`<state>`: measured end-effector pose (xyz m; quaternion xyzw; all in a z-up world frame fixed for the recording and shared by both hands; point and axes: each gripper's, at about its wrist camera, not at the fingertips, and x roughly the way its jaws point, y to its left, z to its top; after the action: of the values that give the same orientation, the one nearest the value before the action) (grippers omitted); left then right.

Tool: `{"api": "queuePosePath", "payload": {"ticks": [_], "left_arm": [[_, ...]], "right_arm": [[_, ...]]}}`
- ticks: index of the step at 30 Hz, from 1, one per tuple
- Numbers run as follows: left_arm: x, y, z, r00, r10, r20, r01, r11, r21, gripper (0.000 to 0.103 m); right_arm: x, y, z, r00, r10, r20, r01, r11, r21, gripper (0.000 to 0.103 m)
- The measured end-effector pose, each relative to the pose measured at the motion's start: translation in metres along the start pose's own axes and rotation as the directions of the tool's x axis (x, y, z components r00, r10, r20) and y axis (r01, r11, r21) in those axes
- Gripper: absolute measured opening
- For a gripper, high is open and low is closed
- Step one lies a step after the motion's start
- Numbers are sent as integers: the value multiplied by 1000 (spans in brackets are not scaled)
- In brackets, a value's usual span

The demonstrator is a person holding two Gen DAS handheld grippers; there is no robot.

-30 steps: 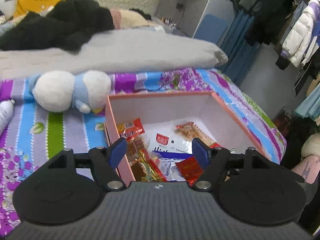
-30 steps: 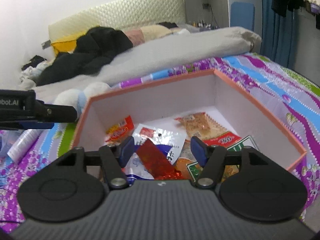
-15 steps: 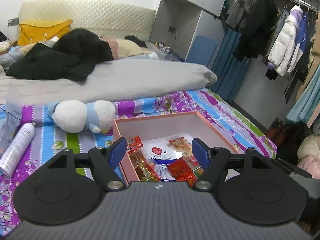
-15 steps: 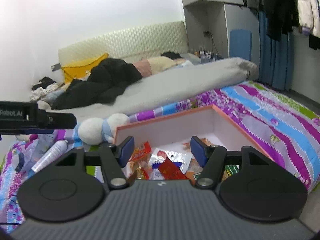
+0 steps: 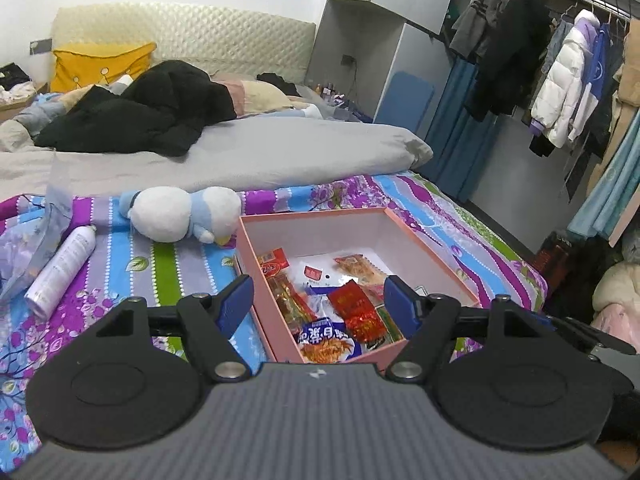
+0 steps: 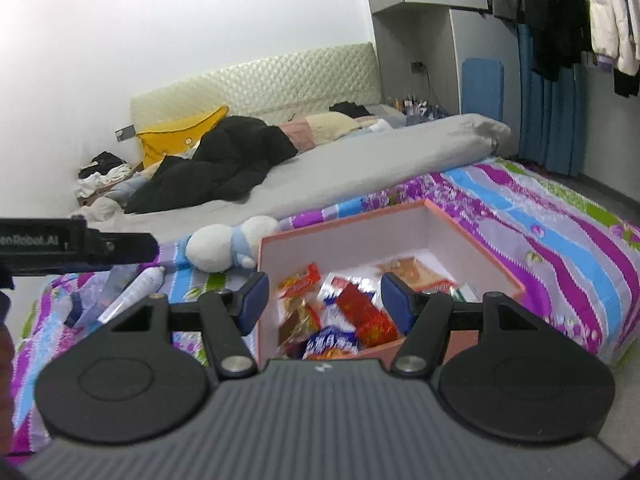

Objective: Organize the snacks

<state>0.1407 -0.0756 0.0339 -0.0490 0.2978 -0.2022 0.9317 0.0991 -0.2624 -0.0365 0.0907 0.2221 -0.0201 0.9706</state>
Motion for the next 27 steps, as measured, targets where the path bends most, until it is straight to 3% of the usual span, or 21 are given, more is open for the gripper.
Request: {"api": "queuePosePath", "payload": {"ticks": [7, 12, 20, 27], "left_arm": [[-43, -23, -19, 999, 29, 20, -29, 999, 20, 76], [-63, -31, -35, 998, 50, 38, -51, 998, 39, 76], [-78, -24, -50, 998, 67, 17, -67, 998, 0, 76], [-82, -28, -43, 998, 61, 3, -61, 998, -6, 76]], "right_arm": [[-29, 0, -12, 1000, -24, 20, 24, 1000, -6, 64], [-42, -10, -20, 999, -41, -26, 42, 999, 31, 64], [-59, -5, -24, 999, -18, -41, 18, 1000, 4, 64], [-65, -2, -21, 999, 6, -35, -6, 1000, 1, 65]]}}
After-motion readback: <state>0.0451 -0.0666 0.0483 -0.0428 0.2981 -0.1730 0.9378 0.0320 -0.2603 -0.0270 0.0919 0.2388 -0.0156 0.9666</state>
